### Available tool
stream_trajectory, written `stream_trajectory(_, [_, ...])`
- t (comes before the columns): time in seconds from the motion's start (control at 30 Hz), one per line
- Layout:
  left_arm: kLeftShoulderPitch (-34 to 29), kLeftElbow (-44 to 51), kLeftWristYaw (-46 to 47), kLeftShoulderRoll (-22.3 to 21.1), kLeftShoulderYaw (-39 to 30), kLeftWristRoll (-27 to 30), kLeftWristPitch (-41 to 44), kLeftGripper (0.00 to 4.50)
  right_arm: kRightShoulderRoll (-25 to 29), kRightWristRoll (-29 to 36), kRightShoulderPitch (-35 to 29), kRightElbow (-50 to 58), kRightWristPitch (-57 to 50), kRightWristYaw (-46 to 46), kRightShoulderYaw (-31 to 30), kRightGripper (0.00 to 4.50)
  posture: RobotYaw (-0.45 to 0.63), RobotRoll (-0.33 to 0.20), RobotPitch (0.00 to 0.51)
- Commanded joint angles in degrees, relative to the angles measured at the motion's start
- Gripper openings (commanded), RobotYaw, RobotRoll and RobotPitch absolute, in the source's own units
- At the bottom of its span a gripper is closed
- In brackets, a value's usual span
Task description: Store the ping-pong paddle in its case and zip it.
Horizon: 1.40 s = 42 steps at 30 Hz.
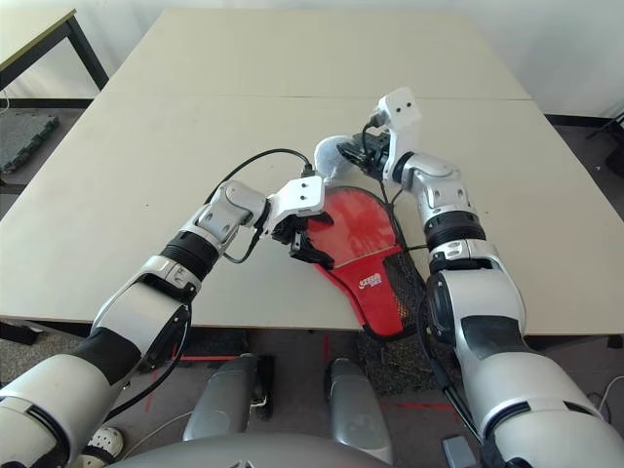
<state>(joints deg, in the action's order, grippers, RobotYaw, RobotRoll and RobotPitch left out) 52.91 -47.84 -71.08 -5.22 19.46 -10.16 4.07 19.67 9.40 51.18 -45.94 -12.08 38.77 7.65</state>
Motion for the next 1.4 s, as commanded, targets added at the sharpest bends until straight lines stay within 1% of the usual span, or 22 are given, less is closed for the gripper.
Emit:
stream_trajectory(0.03, [-2.4,-3.0,-0.5,0.1,3.5,-1.9,1.3,4.50,-1.9,3.4,-1.3,4.4,-4.4,-5.3,3.1,4.49,0.05,0.000,0.129])
stream_trajectory(0.23, [-2.7,-2.3,-0.9,0.0,3.8,-1.8,1.5,4.50,-3.7,2.4,-2.6,4.7,-5.4,-9.4,2.1,4.49,0.05,0.000,0.134])
stream_trajectory(0.43, [-3.6,-0.7,-1.3,-0.4,4.1,-1.6,2.2,4.50,-4.8,1.4,-1.0,0.8,-3.2,-11.7,1.4,4.49,0.06,0.000,0.141])
stream_trajectory(1.03, [-9.1,10.2,-1.8,-2.2,5.9,0.2,8.5,4.50,-6.2,-0.2,3.6,-10.3,1.6,-12.3,0.7,4.49,0.11,0.000,0.179])
stream_trajectory(1.23, [-10.2,12.4,-1.8,-2.4,6.2,0.6,9.9,4.50,-7.0,-0.2,5.4,-14.7,2.9,-12.6,1.2,4.49,0.11,0.000,0.183])
stream_trajectory(1.3, [-10.4,12.8,-1.7,-2.5,6.3,0.7,10.2,4.50,-7.2,-0.1,5.7,-15.6,3.4,-12.2,1.4,4.12,0.11,0.000,0.183])
stream_trajectory(1.37, [-10.7,13.3,-1.6,-2.6,6.4,0.8,10.5,4.50,-7.1,0.0,5.9,-16.4,3.9,-12.4,1.7,3.58,0.11,0.000,0.181])
stream_trajectory(1.4, [-10.8,13.4,-1.6,-2.6,6.5,0.8,10.6,4.50,-7.1,0.0,6.0,-16.7,3.9,-12.6,1.8,3.13,0.12,0.000,0.180])
